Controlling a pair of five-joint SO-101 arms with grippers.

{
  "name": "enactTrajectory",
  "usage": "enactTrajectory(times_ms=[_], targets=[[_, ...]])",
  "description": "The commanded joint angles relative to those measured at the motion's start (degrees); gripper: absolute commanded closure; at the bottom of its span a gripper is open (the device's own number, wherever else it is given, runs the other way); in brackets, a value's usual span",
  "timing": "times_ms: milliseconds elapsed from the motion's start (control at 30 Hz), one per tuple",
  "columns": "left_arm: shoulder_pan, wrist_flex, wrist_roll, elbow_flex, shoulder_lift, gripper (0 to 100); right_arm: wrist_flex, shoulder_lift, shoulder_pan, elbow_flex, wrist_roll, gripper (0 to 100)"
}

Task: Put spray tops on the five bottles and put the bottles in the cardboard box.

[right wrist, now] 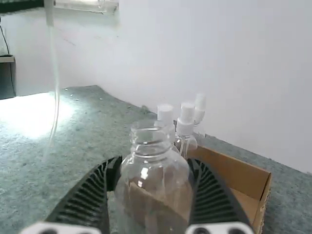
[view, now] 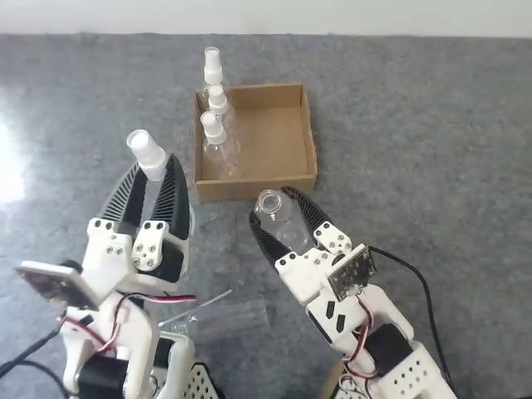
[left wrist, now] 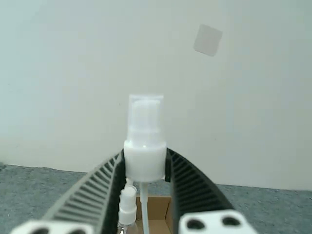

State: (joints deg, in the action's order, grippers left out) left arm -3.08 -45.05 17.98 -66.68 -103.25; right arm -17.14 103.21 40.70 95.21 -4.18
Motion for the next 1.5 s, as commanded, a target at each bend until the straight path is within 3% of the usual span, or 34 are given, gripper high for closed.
enactTrajectory(times_ms=[0,200,400,1067,1467], targets=[[0.4,2.2,0.6,1.5,-1.1,99,-0.9,0.6,0.6,1.1,-0.4,97.9],[0.4,3.2,0.6,1.7,-1.1,99,-1.4,0.6,0.6,1.1,7.6,97.9],[0.4,5.9,1.1,2.4,-1.1,99,-2.9,0.5,1.5,1.1,7.6,97.9],[0.1,7.8,12.9,6.5,-1.1,99,-5.4,0.5,8.9,1.1,7.5,97.9],[-0.3,7.7,13.5,7.8,-1.1,99,-6.5,0.5,11.6,1.1,7.5,97.9]])
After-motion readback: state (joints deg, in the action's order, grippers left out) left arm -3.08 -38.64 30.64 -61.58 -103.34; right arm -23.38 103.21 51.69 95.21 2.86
